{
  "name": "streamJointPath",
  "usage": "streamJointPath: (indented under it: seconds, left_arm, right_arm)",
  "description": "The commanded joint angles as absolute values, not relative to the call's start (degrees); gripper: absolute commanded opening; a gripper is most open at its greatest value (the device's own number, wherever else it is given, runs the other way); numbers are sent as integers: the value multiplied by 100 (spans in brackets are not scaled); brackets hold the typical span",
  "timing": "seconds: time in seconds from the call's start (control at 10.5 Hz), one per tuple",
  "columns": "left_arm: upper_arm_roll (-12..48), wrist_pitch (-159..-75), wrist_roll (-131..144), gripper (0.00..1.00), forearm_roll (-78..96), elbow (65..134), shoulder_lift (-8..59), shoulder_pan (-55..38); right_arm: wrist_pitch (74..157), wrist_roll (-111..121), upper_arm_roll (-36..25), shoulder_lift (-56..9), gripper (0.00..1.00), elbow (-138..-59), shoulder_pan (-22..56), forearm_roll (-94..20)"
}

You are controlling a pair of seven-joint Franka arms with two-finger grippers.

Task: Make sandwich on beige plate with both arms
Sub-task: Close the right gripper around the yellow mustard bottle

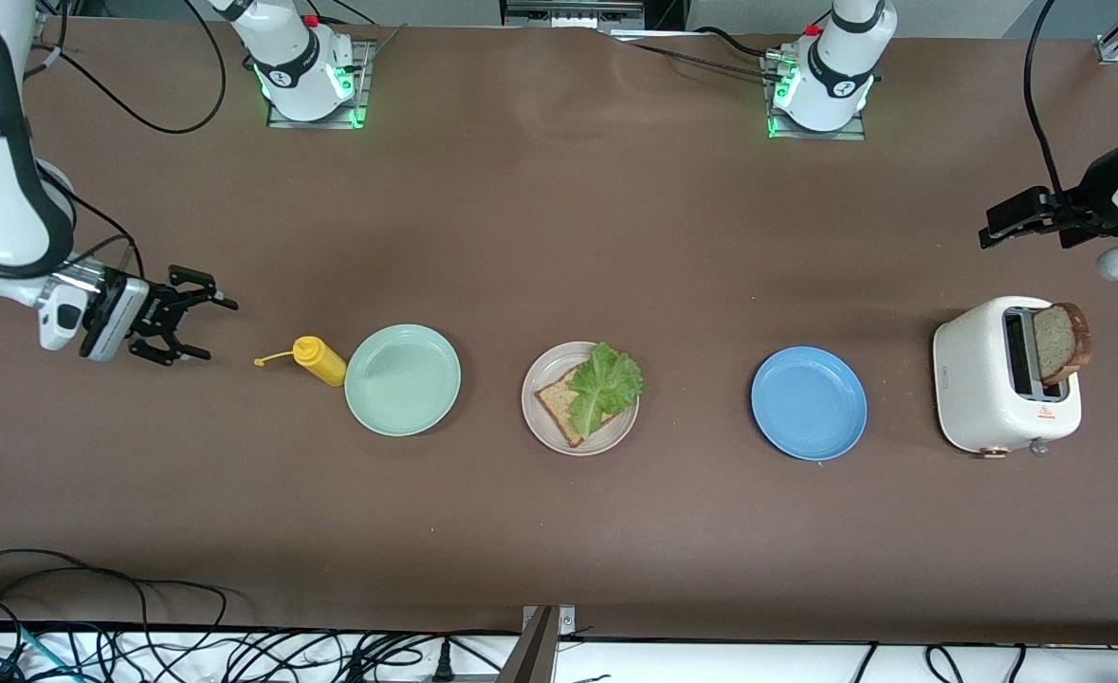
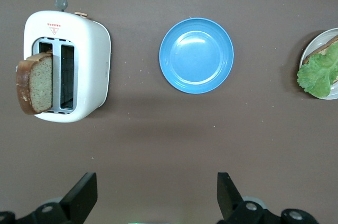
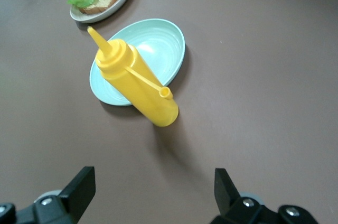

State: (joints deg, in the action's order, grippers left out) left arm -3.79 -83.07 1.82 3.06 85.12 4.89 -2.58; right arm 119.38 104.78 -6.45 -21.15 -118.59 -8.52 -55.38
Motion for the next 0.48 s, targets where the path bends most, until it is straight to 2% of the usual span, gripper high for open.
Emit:
streamJointPath:
  seconds: [0.0, 0.19, 0.38]
  left_arm:
    - [-360, -8314, 62, 100, 378, 8446, 510, -211]
    - [-360, -8314, 62, 100, 378, 8446, 527, -211]
    - [-360, -8314, 62, 100, 378, 8446, 536, -211]
  right_arm:
    - [11752, 12026, -598, -2617, 100, -11760, -932, -6613]
    - [11200, 13099, -580, -2907, 100, -11760, -914, -7537]
    - [11066, 13760, -449, -3075, 100, -11742, -923, -8040]
